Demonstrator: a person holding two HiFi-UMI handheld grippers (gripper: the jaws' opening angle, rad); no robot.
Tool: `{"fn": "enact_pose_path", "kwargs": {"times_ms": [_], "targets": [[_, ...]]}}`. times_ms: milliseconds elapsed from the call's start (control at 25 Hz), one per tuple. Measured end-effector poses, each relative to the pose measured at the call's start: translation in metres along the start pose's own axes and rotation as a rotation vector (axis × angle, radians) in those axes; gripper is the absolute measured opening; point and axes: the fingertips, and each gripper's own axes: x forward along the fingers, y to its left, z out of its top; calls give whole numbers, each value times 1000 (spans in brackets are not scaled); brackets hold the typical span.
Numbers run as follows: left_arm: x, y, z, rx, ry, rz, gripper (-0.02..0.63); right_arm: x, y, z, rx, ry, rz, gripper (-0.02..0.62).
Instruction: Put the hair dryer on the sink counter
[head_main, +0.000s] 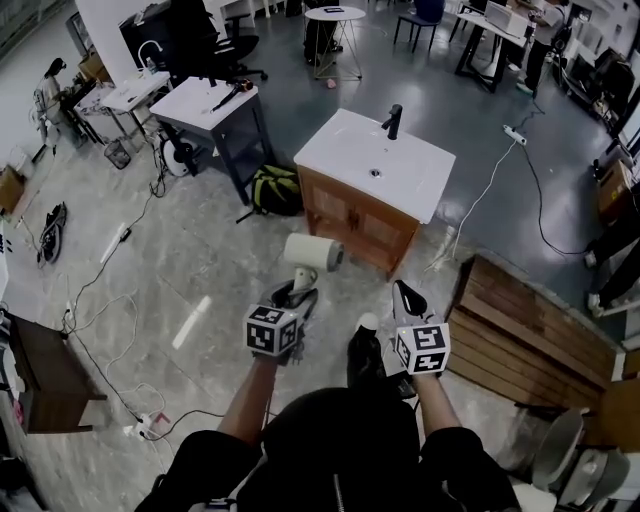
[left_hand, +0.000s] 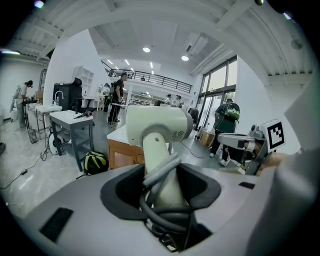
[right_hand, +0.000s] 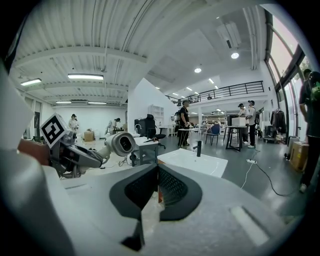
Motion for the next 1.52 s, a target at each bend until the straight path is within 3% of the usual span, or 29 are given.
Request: {"fn": "enact_pose_path", "kwargs": {"times_ms": [680, 1520], "targets": [[105, 54, 59, -51, 33, 54, 199, 132, -72, 24, 24, 42, 82, 5], [241, 118, 171, -103, 31, 157, 199, 296, -175, 79, 22, 60, 201, 5]]}}
